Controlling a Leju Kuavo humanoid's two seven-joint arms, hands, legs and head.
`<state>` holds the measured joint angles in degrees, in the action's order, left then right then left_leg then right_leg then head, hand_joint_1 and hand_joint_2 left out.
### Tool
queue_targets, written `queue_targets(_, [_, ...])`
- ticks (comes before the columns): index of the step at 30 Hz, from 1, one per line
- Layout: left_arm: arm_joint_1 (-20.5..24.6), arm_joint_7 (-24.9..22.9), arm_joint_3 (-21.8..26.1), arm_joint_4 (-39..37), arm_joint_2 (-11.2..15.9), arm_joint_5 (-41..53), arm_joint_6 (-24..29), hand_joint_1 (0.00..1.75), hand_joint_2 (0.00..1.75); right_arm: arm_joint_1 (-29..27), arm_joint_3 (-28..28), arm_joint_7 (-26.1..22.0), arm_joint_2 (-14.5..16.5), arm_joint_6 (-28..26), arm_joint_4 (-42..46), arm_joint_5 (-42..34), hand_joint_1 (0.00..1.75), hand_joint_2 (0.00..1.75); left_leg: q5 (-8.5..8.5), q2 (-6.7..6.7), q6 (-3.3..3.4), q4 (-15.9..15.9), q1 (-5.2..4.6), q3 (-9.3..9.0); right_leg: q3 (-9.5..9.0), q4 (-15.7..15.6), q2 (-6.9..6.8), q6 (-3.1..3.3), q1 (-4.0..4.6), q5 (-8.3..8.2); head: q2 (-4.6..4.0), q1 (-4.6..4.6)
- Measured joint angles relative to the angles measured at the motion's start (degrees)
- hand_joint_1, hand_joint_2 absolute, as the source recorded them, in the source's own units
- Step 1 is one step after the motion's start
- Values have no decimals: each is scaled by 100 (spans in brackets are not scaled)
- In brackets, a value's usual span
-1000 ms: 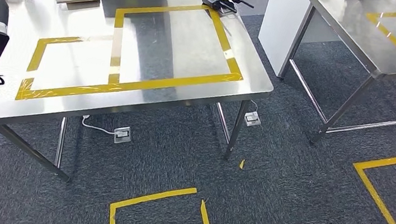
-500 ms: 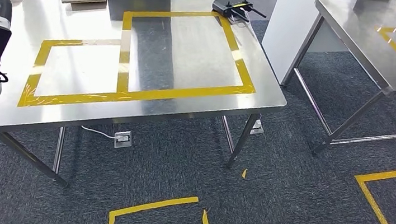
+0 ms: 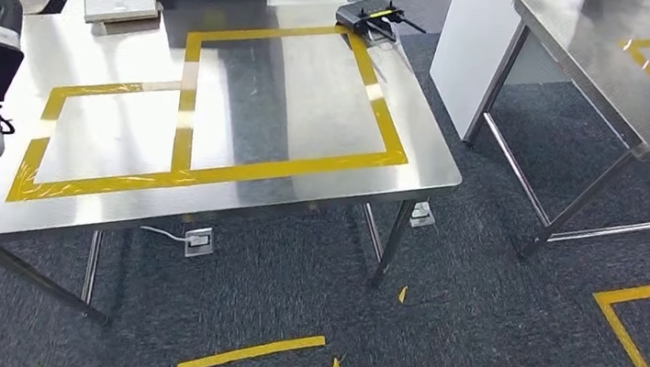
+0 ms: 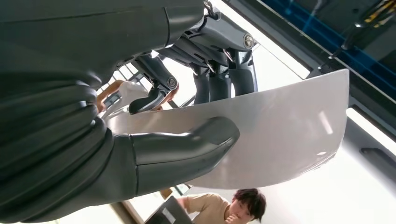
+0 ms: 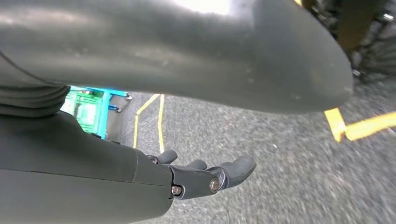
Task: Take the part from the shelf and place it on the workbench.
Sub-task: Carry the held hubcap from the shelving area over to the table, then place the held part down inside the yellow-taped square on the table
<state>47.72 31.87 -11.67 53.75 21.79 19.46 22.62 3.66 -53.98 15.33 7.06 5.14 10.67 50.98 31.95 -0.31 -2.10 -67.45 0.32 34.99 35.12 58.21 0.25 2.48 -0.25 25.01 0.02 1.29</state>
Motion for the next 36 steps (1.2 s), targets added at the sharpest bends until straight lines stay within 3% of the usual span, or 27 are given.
queue_targets(2, [-22, 3, 0, -25, 2, -5, 0, 175, 175, -2, -2, -8, 0, 0, 0, 2, 0, 0, 195, 1, -30, -572, 10, 421, -64, 4, 2, 9, 0, 73, 0, 1])
queue_targets(3, [-39, 4, 0, -38, 3, -12, 0, 175, 175, -7, -2, -8, 0, 0, 0, 2, 0, 0, 154, 1, -35, -629, 15, 530, -109, 7, 4, 4, 0, 115, 0, 1])
queue_targets(4, [-51, 4, 0, -48, 3, -19, 0, 175, 175, -12, -3, -7, 1, 0, 0, 2, 0, 0, -10, 2, -35, -491, 19, 541, -165, 10, 7, -5, 0, 160, 0, 3])
queue_targets(6, [-56, 9, 1, -59, 5, -31, 0, 175, 175, -16, -3, -7, 3, -3, 0, 2, 0, 0, -545, 5, -14, 212, 22, 336, -288, 14, 9, -36, -1, 255, 0, 2])
queue_targets(7, [-50, 13, 2, -65, 6, -34, 1, 175, 175, -13, -4, -14, 4, -5, 0, 1, 0, 0, -672, 10, 5, 556, 9, 230, -330, 18, 11, -60, 3, 296, 0, 3])
queue_targets(9, [-45, 22, 1, -74, 5, -38, 4, 175, 175, -4, -7, -38, 4, -9, 0, 1, 0, 0, -729, 19, 77, 875, -20, 109, -362, 32, 8, -129, 14, 355, 0, 9])
queue_targets(12, [-46, 20, 2, -76, 7, -47, 8, 175, 175, 3, -11, -33, 1, -10, 0, 1, 0, 0, -717, 14, 196, 908, -4, 20, -348, 150, 1, -219, 29, 392, 0, 15])
queue_targets(14, [-31, 22, 2, -72, 4, -49, 10, 175, 175, 17, -13, -14, 2, -10, 0, 0, 0, 0, -681, 15, 263, 926, 17, -54, -99, 589, -1, -272, 16, 507, 0, 3])
queue_targets(17, [-26, 26, 2, -73, -7, -49, 11, 175, 175, 20, -14, -11, 5, -10, 0, 0, 0, 0, -587, 13, 305, 924, 11, -130, 598, 1595, -3, -333, -5, 841, 0, -11])
queue_targets(18, [-32, 26, 2, -74, -9, -49, 11, 175, 175, 15, -14, -9, 4, -11, 0, 1, 0, 0, -551, 10, 304, 922, 10, -164, 748, 1712, -3, -334, -6, 831, 0, -13])
queue_targets(19, [-36, 26, 2, -74, -12, -49, 11, 175, 175, 10, -14, -8, 4, -11, 0, 1, 0, 0, -513, 7, 297, 920, 10, -208, 791, 1620, -3, -325, -6, 693, 0, -13])
queue_targets(20, [-39, 25, 2, -75, -14, -49, 11, 175, 175, 6, -15, -7, 4, -12, 0, 1, 0, 0, -470, 4, 284, 919, 10, -263, 727, 1326, -3, -306, -5, 447, 0, -13])
queue_targets(21, [-39, 25, 2, -76, -18, -49, 11, 175, 175, 3, -16, -7, 4, -13, 0, 1, 0, 0, -423, 4, 267, 920, 10, -315, 598, 911, -5, -279, -3, 152, 0, -13])
queue_targets(23, [-26, 25, 2, -85, -25, -48, 11, 175, 175, 5, -17, -24, 4, -18, 0, -1, 0, 0, -342, -1, 213, 920, -3, -389, 354, 246, -11, -229, 23, -125, 0, -13])
queue_targets(26, [-12, 21, 3, -102, -17, -48, 7, 175, 175, 9, -20, -44, 5, -26, 0, -3, 0, 0, -304, -6, 112, 915, -20, -444, 236, 49, -9, -136, 39, -97, 0, -12])
queue_targets(28, [-17, 24, 4, -118, 1, -62, 2, 175, 175, 6, -24, -31, 5, -26, 0, -4, 0, 0, -276, 2, 57, 727, -14, -383, 141, 7, -3, -62, 17, -84, 0, -2])
queue_targets(29, [-17, 26, 6, -129, 11, -72, 1, 175, 175, 5, -27, -28, 5, -26, 0, -5, 0, 0, -215, 4, 34, 498, -9, -258, 87, -8, 2, -33, 5, -72, 0, 4])
queue_targets(31, [-29, 38, 8, -173, 15, -90, 0, 175, 175, 2, -31, -26, 4, -26, 0, -4, 0, 0, 22, 6, 1, -184, -2, 170, 15, -20, 4, 4, 0, -18, 0, 17])
queue_targets(33, [-62, 43, 9, -283, 6, -83, 11, 175, 175, -6, -34, -24, 4, -26, 0, -2, 0, 0, 202, 6, -18, -657, 3, 558, -58, -19, 11, 9, 1, 49, 0, 17])
queue_targets(34, [-74, 36, 9, -363, -2, -51, 37, 175, 175, -13, -35, -19, 4, -26, 0, 1, 0, 0, 131, 7, -20, -633, 6, 630, -105, -18, 15, 4, 1, 83, 0, 17])
queue_targets(36, [-37, 6, 9, -623, -25, 67, 165, 175, 175, -27, -36, -10, 4, -31, 0, 17, 0, 0, -386, 8, -5, -16, 10, 481, -214, -16, 21, -19, 1, 156, 0, 17])
